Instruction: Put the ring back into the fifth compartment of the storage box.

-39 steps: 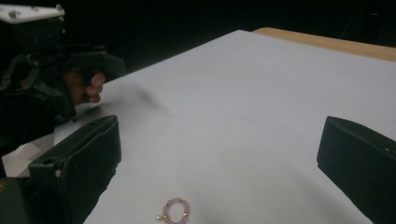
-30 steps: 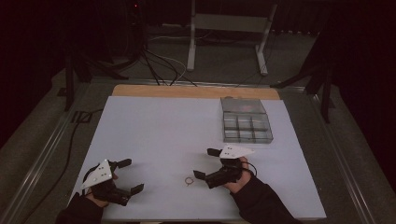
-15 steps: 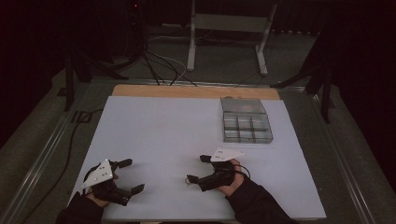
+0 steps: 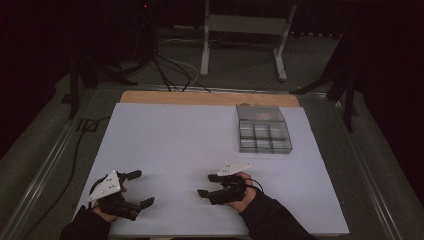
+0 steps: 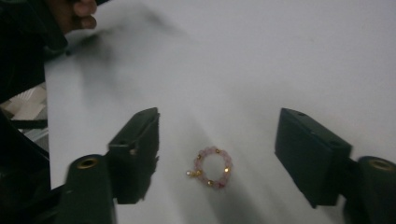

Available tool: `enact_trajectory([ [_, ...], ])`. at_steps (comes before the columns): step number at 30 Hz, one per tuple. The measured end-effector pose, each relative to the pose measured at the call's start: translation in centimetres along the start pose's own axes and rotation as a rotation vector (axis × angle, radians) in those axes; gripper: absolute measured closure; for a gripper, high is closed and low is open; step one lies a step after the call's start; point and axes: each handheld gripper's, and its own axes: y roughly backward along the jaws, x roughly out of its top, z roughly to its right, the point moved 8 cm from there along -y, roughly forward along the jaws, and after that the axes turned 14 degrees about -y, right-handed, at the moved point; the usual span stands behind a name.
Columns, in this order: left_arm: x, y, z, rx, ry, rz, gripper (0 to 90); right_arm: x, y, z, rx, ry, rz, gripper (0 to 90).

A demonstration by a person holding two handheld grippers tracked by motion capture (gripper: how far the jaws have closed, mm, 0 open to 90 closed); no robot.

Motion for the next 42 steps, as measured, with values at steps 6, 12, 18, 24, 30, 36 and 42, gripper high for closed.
enact_trajectory([
  [6, 0.0, 0.0, 0.0, -0.004, 0.002, 0.0, 0.6, -0.4, -0.6, 0.0, -0.025, 0.009, -0.036, 43.2],
  [12, 0.0, 0.0, 0.0, -0.004, 0.005, 0.006, 0.6, -0.6, -1.0, 0.2, -0.048, 0.004, -0.059, 53.4],
  [18, 0.1, 0.0, 0.0, -0.005, 0.007, 0.007, 0.6, -0.8, -1.4, 0.3, -0.077, 0.014, -0.076, 58.8],
  [24, 0.0, 0.0, 0.0, -0.001, 0.005, 0.005, 0.6, -1.2, -2.0, 0.5, -0.107, 0.036, -0.116, 67.0],
  [30, 0.1, 0.0, -0.1, 0.001, 0.003, 0.006, 0.5, -1.3, -2.2, 0.6, -0.141, 0.065, -0.124, 72.6],
  [36, 0.0, -0.1, -0.1, 0.002, 0.006, 0.001, 0.6, -1.4, -2.2, 0.6, -0.182, 0.136, -0.122, 80.0],
  [42, 0.0, -0.1, -0.1, 0.001, 0.002, -0.006, 0.6, -1.4, -2.3, 0.4, -0.208, 0.17, -0.135, 86.1],
])
